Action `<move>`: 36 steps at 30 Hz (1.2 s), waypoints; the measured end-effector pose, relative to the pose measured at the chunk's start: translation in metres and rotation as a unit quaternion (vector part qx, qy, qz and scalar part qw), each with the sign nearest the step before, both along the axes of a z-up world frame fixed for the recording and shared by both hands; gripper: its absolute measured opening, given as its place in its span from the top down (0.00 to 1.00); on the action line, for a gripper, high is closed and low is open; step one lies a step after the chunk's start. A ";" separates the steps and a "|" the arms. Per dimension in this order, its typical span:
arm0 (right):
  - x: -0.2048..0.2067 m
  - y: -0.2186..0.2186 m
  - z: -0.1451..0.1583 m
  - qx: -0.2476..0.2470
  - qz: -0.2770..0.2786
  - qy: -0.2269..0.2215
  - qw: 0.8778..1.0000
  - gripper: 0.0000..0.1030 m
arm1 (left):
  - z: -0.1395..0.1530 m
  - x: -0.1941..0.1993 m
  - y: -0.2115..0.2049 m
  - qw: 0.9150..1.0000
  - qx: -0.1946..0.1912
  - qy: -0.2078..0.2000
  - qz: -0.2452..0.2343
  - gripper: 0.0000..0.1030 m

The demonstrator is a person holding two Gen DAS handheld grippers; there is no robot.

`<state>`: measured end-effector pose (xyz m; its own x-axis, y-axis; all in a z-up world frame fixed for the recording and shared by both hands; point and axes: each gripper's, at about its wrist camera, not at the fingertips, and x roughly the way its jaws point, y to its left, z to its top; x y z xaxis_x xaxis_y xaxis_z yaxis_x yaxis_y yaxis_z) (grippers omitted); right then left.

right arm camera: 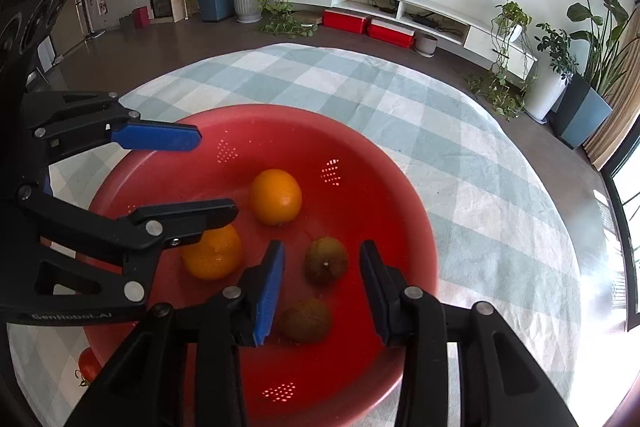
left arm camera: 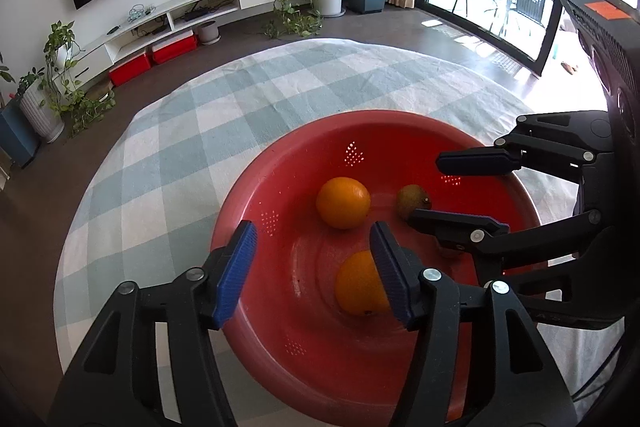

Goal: Organize fruits
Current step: 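Withdraw both grippers from the colander toward the remaining fruits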

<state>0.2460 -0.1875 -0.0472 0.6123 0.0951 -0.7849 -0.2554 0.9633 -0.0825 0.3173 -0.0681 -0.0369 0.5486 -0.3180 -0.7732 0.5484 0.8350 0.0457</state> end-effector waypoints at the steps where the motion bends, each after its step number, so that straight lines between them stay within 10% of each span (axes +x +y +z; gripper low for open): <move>1: -0.003 -0.001 0.004 0.002 -0.003 -0.005 1.000 0.50 | 0.005 -0.003 0.002 1.000 -0.004 -0.006 0.003 0.36; 11: -0.079 -0.018 0.059 0.075 -0.019 -0.093 0.993 0.20 | 0.058 -0.075 0.046 0.995 -0.055 -0.074 0.039 0.03; 25: -0.220 -0.034 0.027 0.171 -0.085 -0.088 0.978 0.16 | 0.015 -0.177 0.097 0.994 -0.072 0.004 0.084 0.02; 36: -0.228 -0.046 0.001 0.180 -0.132 -0.049 0.974 0.18 | -0.008 -0.253 0.031 0.999 -0.046 -0.011 -0.023 0.02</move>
